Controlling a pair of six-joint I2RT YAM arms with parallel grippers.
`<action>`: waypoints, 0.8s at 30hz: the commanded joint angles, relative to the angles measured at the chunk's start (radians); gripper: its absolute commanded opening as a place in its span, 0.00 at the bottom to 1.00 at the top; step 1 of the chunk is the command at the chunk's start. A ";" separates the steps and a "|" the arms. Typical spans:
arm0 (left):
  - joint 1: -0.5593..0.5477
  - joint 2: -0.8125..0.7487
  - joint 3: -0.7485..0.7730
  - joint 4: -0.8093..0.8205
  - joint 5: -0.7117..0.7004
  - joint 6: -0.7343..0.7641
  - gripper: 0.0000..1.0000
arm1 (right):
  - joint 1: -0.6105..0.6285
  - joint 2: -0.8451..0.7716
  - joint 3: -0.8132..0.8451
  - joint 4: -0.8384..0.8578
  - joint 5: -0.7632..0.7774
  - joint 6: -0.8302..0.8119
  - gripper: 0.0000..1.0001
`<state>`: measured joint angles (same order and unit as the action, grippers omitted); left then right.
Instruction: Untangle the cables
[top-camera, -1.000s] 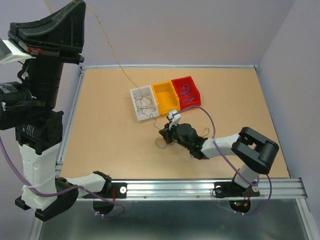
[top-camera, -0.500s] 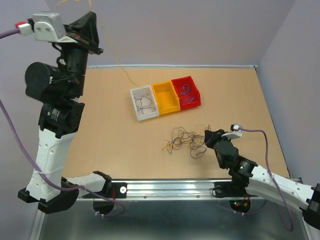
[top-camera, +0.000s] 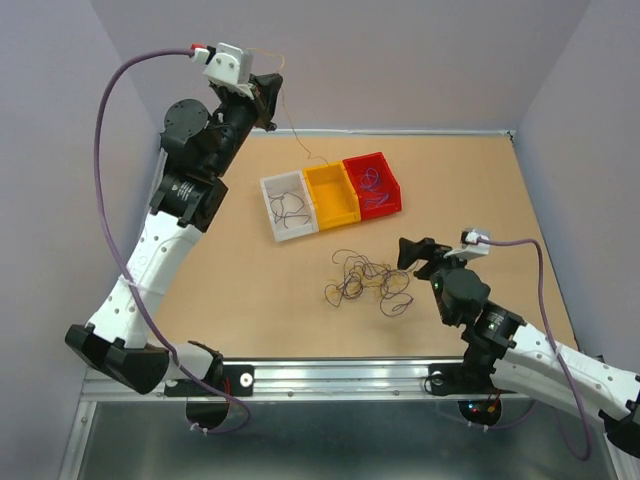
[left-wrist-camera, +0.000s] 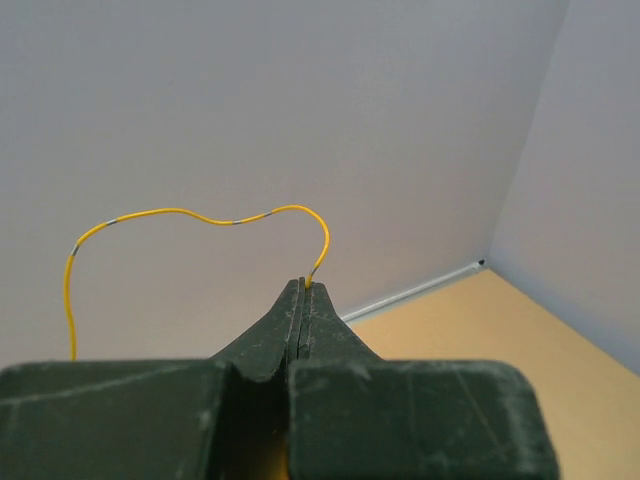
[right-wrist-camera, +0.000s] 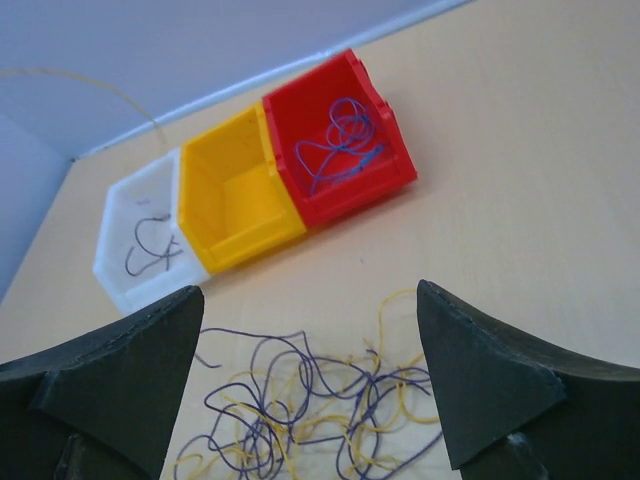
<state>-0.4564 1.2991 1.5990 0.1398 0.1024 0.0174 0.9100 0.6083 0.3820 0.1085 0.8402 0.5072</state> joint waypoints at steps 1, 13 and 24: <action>0.001 0.034 0.007 0.107 0.005 0.004 0.00 | 0.001 0.027 0.092 0.149 0.019 -0.120 0.92; 0.001 0.083 -0.057 0.141 -0.010 0.042 0.00 | 0.000 0.100 0.011 0.402 -0.036 -0.205 0.91; 0.001 0.120 0.016 0.127 -0.035 0.061 0.00 | 0.001 0.056 -0.046 0.438 -0.092 -0.214 0.91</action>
<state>-0.4561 1.3994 1.5406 0.2131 0.0742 0.0628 0.9100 0.6827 0.3565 0.4736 0.7628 0.3138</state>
